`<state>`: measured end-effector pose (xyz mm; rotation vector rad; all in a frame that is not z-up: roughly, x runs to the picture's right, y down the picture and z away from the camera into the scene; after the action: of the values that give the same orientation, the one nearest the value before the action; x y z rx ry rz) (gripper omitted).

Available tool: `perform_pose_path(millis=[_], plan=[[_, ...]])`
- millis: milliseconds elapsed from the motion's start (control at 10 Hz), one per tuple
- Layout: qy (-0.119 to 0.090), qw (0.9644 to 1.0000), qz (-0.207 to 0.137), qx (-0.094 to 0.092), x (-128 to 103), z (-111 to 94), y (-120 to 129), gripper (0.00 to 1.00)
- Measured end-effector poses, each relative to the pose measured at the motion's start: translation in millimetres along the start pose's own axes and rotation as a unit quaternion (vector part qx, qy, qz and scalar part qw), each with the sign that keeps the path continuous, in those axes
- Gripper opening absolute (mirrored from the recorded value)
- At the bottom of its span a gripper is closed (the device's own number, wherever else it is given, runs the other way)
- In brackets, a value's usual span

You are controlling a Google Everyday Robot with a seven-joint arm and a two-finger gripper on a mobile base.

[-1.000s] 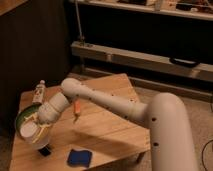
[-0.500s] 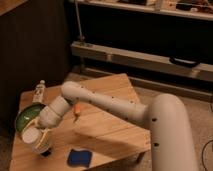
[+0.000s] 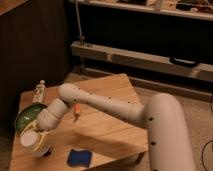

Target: Place the ceramic cup over the eraser

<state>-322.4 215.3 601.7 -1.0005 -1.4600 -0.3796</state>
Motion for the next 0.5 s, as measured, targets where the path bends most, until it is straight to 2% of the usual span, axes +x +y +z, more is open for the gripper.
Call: perform_pose_path(millis=[500], plan=[[-0.009, 0.9999, 0.009, -0.003, 4.9, 2.5, -0.1, 0.8]])
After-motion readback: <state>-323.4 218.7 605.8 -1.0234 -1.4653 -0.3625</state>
